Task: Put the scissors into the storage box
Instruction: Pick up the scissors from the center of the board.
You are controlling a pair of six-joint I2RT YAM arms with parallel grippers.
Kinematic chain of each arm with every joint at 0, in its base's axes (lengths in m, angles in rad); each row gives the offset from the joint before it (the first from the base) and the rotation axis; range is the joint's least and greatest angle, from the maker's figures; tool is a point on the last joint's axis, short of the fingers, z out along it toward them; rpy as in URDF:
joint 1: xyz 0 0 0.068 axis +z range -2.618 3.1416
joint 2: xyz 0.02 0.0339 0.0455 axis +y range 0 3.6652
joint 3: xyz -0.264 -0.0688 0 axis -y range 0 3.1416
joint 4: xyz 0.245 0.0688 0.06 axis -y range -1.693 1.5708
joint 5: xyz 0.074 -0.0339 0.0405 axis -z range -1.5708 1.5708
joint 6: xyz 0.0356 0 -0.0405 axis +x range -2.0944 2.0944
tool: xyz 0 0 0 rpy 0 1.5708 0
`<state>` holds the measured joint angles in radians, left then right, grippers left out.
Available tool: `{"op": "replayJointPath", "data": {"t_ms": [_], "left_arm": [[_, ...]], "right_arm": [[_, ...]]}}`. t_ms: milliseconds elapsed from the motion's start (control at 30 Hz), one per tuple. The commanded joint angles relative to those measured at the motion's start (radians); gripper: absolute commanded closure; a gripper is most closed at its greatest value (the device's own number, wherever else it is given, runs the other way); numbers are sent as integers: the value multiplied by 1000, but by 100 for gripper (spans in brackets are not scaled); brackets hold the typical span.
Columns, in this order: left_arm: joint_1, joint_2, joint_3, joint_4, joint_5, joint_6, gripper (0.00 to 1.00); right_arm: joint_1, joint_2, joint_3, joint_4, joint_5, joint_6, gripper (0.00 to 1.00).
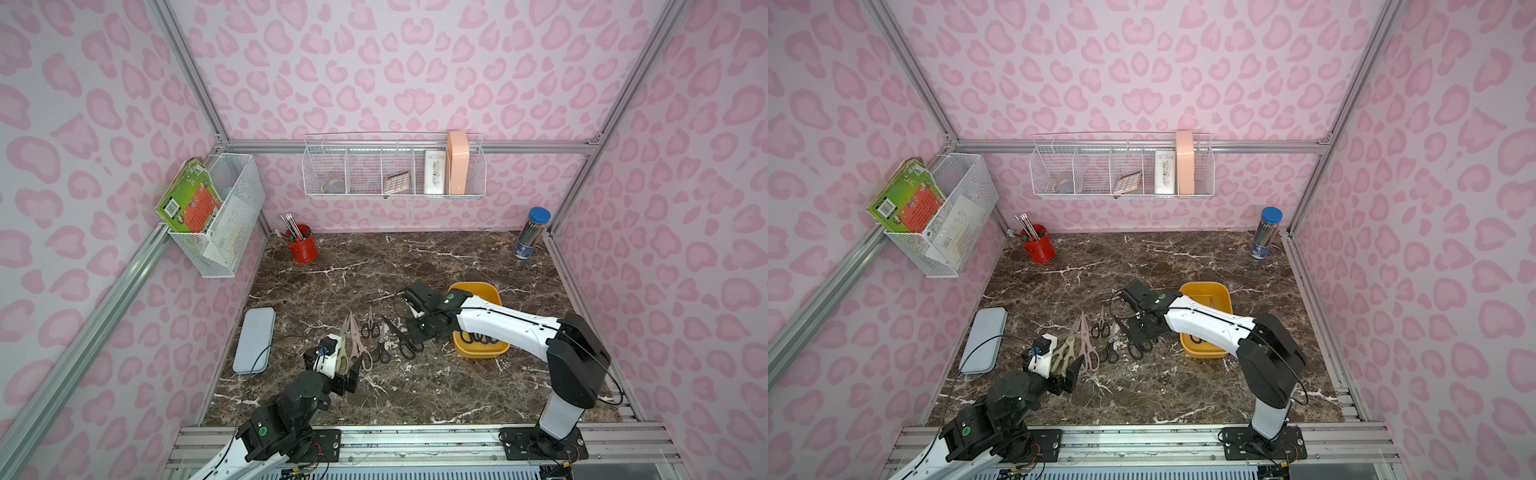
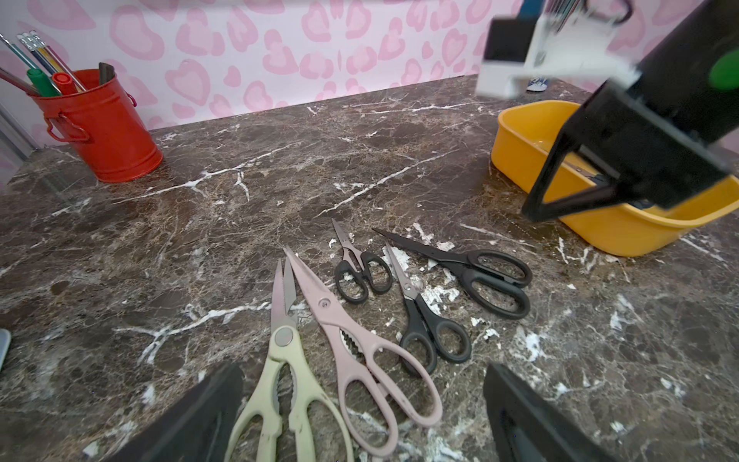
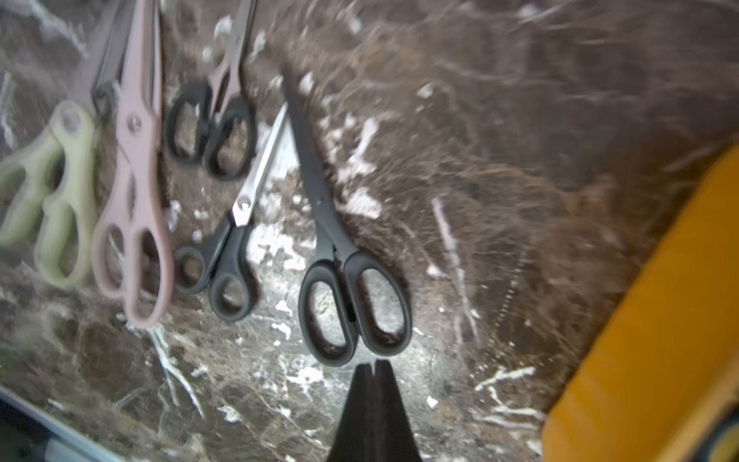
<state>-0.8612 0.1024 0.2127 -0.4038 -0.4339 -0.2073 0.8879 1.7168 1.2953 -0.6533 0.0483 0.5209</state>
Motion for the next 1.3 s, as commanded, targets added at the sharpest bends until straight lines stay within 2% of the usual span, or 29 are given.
{"op": "replayJointPath", "data": {"t_ms": [0, 100, 200, 233, 300, 500, 667, 1000, 1267], "left_arm": [[0, 19, 9, 24, -11, -7, 1], [0, 41, 13, 34, 0, -1, 1], [0, 64, 14, 45, 2, -1, 1], [1, 70, 16, 48, 7, 0, 1], [0, 83, 17, 56, 17, 5, 1], [0, 103, 14, 79, 56, 23, 1], [2, 108, 14, 81, 62, 28, 1], [1, 108, 15, 81, 57, 25, 1], [1, 105, 16, 76, 56, 22, 1]], "right_arm": [[-85, -84, -52, 2, 84, -12, 100], [-186, -146, -148, 46, 41, -71, 100], [-149, -163, -159, 65, 22, -184, 100], [-117, -163, -161, 83, 16, -218, 96], [-59, -133, -154, 111, -22, -290, 81], [67, 29, -69, 108, -1, -320, 66], [96, 133, -29, 114, 0, -282, 52], [96, 229, -24, 125, 1, -260, 63], [88, 295, -14, 87, 12, -207, 89]]}}
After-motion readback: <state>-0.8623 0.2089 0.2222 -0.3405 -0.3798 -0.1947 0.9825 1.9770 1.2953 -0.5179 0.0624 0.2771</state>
